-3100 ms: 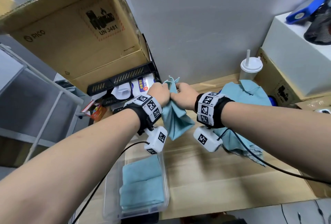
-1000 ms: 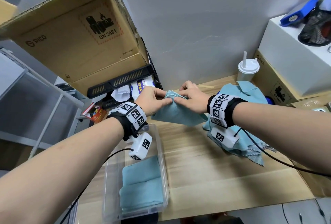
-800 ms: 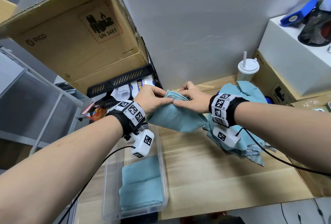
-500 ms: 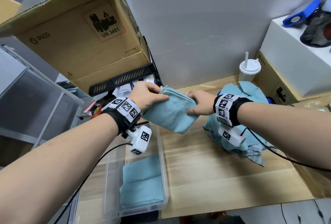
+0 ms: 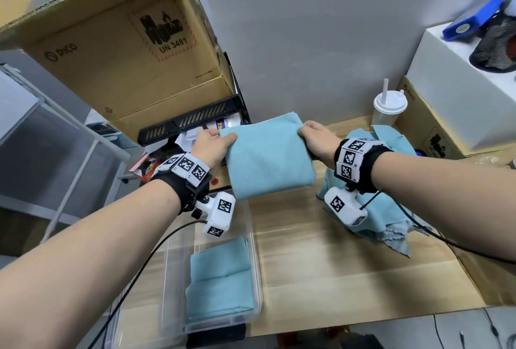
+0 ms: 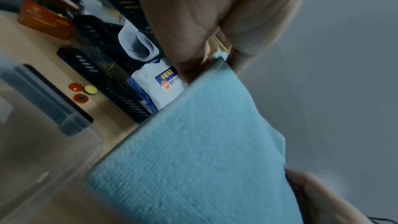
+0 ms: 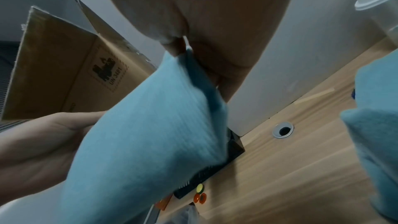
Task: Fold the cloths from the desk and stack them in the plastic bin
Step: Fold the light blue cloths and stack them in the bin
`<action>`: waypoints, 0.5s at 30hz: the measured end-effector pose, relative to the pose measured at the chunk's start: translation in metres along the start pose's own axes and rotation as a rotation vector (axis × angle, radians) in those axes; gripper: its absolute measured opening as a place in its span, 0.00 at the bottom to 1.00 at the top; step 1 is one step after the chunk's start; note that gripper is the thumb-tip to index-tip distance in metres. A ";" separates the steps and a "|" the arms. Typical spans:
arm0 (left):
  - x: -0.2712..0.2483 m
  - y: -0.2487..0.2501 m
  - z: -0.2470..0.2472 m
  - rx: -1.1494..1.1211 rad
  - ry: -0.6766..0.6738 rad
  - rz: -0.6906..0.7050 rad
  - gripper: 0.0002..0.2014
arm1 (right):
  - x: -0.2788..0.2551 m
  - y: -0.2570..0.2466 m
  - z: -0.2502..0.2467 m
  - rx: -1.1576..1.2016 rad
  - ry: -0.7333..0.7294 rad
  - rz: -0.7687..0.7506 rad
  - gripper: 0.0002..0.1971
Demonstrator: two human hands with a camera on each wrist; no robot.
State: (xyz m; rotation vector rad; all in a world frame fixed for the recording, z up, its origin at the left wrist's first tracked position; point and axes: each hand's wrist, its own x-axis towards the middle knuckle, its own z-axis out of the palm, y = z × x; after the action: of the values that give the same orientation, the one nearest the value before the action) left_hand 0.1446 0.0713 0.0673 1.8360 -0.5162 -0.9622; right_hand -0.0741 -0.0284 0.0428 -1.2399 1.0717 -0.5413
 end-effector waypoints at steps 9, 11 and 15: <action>-0.034 0.002 0.015 -0.072 -0.432 -0.319 0.09 | 0.006 0.004 0.001 0.004 0.099 -0.013 0.09; -0.030 0.000 0.016 -0.085 -0.405 -0.291 0.12 | 0.004 0.005 0.000 0.102 0.052 0.035 0.10; -0.022 -0.003 0.015 -0.045 -0.335 -0.179 0.12 | -0.003 0.009 -0.007 0.240 -0.244 0.254 0.17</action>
State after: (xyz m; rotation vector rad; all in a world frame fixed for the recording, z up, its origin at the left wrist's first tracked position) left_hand 0.1193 0.0799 0.0697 1.7092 -0.5314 -1.4053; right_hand -0.0833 -0.0267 0.0357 -0.9162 0.9114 -0.3041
